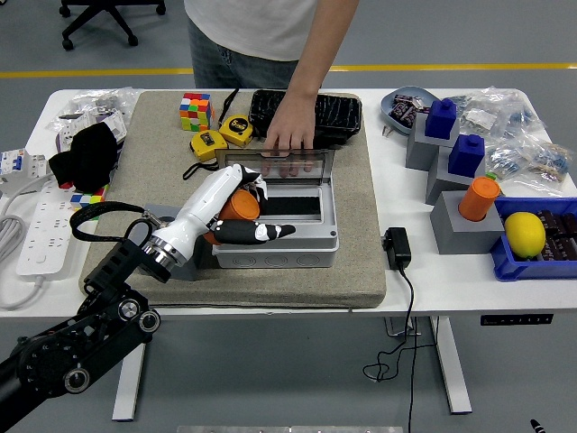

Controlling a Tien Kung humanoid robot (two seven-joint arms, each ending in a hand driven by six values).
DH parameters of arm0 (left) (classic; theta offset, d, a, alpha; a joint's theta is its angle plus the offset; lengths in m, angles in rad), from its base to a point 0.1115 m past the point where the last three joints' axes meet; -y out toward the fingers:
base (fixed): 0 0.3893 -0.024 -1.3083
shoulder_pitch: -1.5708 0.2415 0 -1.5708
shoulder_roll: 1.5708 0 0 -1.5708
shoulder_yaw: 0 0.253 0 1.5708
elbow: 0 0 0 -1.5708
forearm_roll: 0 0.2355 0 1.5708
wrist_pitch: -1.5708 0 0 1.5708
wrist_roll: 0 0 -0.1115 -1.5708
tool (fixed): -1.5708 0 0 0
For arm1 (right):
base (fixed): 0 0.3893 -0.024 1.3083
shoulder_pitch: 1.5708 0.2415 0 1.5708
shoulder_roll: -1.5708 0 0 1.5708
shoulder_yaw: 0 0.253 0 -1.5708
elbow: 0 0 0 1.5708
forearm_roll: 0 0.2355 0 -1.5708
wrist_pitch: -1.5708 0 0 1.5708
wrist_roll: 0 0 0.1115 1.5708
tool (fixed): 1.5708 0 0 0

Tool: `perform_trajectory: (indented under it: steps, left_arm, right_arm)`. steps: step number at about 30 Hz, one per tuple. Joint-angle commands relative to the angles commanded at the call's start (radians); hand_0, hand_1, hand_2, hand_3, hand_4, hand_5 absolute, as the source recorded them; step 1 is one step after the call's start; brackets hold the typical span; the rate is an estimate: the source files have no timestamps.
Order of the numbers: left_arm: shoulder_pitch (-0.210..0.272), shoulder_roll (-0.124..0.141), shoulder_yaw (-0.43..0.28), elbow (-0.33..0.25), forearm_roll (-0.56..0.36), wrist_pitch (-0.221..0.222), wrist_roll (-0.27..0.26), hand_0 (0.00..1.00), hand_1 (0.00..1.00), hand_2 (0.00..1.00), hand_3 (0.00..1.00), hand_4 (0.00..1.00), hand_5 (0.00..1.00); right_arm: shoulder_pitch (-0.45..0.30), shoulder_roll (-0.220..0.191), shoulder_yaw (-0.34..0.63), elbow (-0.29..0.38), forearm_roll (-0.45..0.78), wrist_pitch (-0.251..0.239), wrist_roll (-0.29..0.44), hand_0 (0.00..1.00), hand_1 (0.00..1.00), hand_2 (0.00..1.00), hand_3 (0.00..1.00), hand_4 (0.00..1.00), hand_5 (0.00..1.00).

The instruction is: Fetch the battery,place it into the box,close the lid of the box

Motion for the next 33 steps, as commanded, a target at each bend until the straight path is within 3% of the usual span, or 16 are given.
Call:
perform_trajectory:
  steps: [16,33]
  left_arm:
    - [-0.146,-0.045,0.119,0.153,-0.018,0.034,-0.027,0.041,0.002,0.030,0.030,0.959,0.377]
    - [-0.212,-0.071,0.133,0.266,-0.024,0.054,-0.042,0.043,0.002,0.030,0.031,0.966,0.380]
  right_arm:
    - [0.009,-0.003,-0.007,0.000,-0.002,0.001,-0.001,0.849,0.809,0.767,0.772,0.998,0.998]
    - [0.013,-0.005,-0.010,0.000,-0.004,0.002,-0.003,0.849,0.809,0.766,0.772,0.998,0.998]
